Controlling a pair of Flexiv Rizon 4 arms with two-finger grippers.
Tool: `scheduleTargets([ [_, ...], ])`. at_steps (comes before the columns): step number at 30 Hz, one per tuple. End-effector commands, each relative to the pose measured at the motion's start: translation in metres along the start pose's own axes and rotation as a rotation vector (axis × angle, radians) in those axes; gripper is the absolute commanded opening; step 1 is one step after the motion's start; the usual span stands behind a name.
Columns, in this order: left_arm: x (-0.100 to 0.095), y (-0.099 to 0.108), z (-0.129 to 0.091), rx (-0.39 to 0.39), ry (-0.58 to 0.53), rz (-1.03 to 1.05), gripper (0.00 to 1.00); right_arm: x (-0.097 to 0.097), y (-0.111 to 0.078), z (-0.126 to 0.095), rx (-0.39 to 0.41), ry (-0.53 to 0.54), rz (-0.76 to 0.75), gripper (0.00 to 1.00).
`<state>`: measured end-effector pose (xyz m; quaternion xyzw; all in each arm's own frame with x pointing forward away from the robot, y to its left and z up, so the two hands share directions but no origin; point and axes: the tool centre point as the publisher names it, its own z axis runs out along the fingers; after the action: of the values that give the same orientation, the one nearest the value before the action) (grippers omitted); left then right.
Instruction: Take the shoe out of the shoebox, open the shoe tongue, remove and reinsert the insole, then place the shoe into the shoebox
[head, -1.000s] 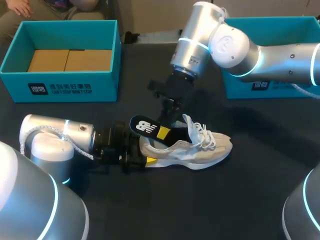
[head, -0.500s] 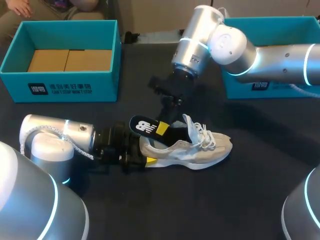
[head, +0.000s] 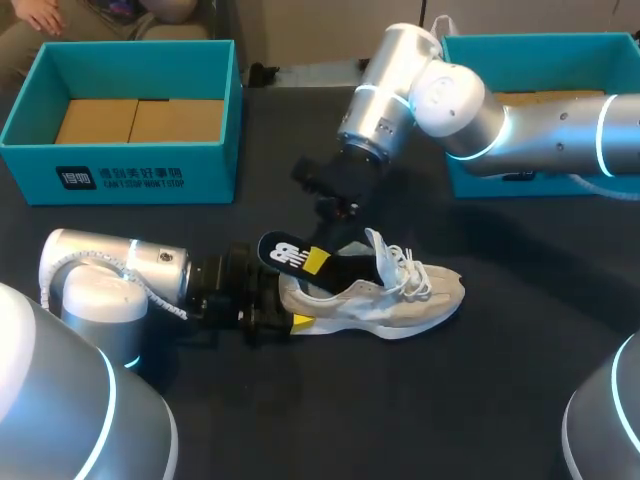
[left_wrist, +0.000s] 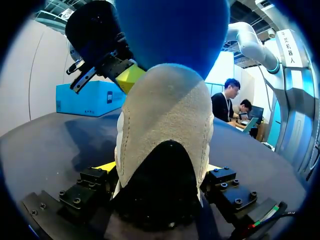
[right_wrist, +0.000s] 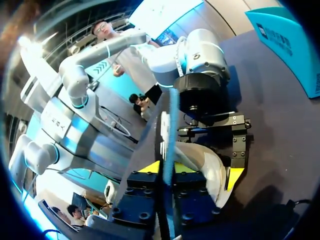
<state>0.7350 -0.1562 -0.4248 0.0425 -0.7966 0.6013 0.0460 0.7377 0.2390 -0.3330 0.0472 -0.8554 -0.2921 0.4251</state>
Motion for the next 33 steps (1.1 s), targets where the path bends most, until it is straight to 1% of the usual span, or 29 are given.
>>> scheduleTargets([
  [1, 0.0, 0.001, -0.001, -0.002, 0.001, -0.001, 0.0, -0.001, 0.001, 0.0, 0.005, 0.003, -0.002, 0.0],
  [4, 0.0, 0.001, -0.001, -0.002, 0.001, -0.001, 0.0, 0.001, 0.005, -0.001, -0.012, 0.007, -0.044, 0.0],
  [7, 0.0, 0.001, -0.001, -0.002, 0.001, -0.001, 0.0, 0.007, 0.013, -0.004, -0.02, 0.014, -0.087, 0.0],
  [10, 0.0, 0.001, -0.001, -0.002, 0.001, -0.001, 0.0, 0.016, 0.025, -0.011, -0.037, -0.008, -0.116, 0.0],
  [12, 0.0, 0.001, -0.001, -0.002, 0.001, -0.001, 0.0, 0.022, 0.033, -0.018, -0.06, -0.042, -0.132, 0.0],
  [16, 0.0, 0.001, -0.001, -0.002, 0.001, -0.001, 0.0, 0.028, 0.049, -0.03, -0.137, -0.117, -0.159, 0.0],
  [17, 0.0, 0.001, -0.001, -0.002, 0.001, -0.001, 0.0, 0.03, 0.053, -0.033, -0.168, -0.136, -0.168, 0.0],
  [20, 0.0, 0.001, -0.001, -0.002, 0.001, -0.001, 0.0, 0.036, 0.067, -0.04, -0.225, -0.181, -0.147, 0.0],
  [23, 0.0, 0.001, -0.001, -0.002, 0.001, -0.001, 0.0, 0.043, 0.085, -0.05, -0.282, -0.226, -0.139, 0.0],
  [25, 0.0, 0.001, -0.001, -0.002, 0.001, -0.001, 0.0, 0.046, 0.095, -0.055, -0.315, -0.247, -0.131, 0.0],
  [27, 0.0, 0.001, -0.001, -0.002, 0.001, -0.001, 0.0, 0.048, 0.103, -0.058, -0.317, -0.249, -0.12, 0.0],
  [29, 0.0, 0.001, -0.001, -0.002, 0.001, -0.001, 0.0, 0.049, 0.113, -0.061, -0.35, -0.257, -0.107, 0.0],
  [30, 0.0, 0.001, -0.001, -0.002, 0.001, -0.001, 0.0, 0.05, 0.115, -0.062, -0.379, -0.266, -0.09, 0.0],
  [31, 0.0, 0.001, -0.001, -0.002, 0.001, -0.001, 0.0, 0.051, 0.117, -0.063, -0.387, -0.259, -0.098, 0.0],
  [32, 0.0, 0.001, -0.001, -0.002, 0.001, -0.001, 0.0, 0.052, 0.12, -0.064, -0.423, -0.283, -0.072, 0.0],
  [33, 0.0, 0.001, -0.001, -0.002, 0.001, -0.001, 0.0, 0.053, 0.121, -0.064, -0.444, -0.284, -0.07, 0.0],
])
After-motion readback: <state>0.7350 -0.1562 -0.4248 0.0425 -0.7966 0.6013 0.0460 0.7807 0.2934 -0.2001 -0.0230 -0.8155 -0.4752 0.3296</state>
